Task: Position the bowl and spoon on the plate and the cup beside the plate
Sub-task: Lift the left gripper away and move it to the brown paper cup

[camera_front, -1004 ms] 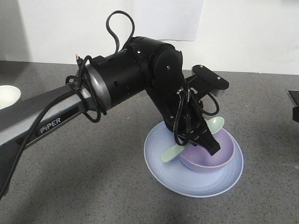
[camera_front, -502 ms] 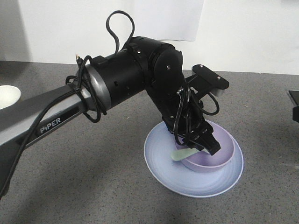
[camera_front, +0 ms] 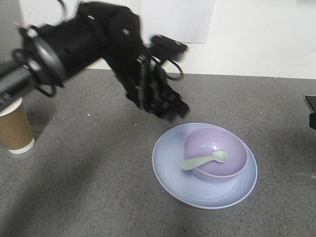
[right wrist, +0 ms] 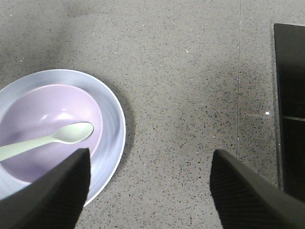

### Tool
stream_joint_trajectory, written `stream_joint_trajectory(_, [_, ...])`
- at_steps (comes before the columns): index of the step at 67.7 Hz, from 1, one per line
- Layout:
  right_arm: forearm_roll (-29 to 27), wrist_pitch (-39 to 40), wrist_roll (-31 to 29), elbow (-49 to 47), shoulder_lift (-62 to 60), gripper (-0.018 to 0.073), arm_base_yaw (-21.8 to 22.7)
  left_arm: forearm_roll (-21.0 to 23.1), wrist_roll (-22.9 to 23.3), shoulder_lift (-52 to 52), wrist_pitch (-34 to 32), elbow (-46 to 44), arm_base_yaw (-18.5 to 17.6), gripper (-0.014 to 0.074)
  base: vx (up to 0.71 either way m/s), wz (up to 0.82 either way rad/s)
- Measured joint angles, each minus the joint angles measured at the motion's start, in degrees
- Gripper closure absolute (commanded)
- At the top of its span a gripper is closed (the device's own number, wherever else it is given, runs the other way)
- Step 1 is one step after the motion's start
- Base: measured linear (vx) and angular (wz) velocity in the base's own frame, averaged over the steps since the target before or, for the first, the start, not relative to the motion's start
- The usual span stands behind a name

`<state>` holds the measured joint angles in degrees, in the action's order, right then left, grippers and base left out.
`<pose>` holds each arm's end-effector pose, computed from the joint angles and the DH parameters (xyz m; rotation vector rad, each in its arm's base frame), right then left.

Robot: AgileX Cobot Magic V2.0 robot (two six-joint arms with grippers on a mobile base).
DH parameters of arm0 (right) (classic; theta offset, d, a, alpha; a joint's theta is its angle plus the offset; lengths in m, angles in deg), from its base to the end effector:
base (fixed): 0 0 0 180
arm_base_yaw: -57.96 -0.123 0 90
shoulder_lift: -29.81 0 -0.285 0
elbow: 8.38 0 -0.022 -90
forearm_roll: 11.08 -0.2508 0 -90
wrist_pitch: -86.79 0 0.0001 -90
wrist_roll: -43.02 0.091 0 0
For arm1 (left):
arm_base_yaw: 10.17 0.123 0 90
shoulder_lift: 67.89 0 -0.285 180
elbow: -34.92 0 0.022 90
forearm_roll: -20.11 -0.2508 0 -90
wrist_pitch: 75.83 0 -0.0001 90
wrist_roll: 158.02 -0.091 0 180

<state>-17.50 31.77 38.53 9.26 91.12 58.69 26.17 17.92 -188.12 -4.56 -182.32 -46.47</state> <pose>0.1705 0.0062 0.3799 -0.0471 2.3326 0.0938 0.3404 -0.2614 0.3402 0.9251 2.5607 -0.3140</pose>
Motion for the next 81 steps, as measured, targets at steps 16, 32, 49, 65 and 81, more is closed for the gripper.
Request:
stream_joint_trajectory(16, [0.0, 0.0, 0.0, 0.0, 0.0, 0.0053, 0.0, -2.5, 1.5, 5.3, 0.4, 0.0, 10.4, 0.0220, 0.00, 0.00])
stream_joint_trajectory(32, [0.0, 0.0, -0.1, 0.0, 0.0, 0.0053, 0.0, -8.7, 2.9, 9.6, 0.7, 0.0, 20.9, 0.0220, 0.00, 0.00])
stream_joint_trajectory(49, [0.0, 0.0, -0.1, 0.0, 0.0, 0.0053, 0.0, -9.6, 3.1, 11.5, 0.7, 2.6, 31.9, 0.0220, 0.00, 0.00])
stream_joint_trajectory(65, [0.0, 0.0, -0.1, 0.0, 0.0, 0.0053, 0.0, -9.8, 4.1, 14.9, 0.8, 13.1, 41.1, 0.0220, 0.00, 0.00])
stream_joint_trajectory(81, [0.0, 0.0, -0.1, 0.0, 0.0, 0.0053, 0.0, -7.7, 4.1, 15.8, 0.7, 16.6, 44.2, 0.0220, 0.00, 0.00])
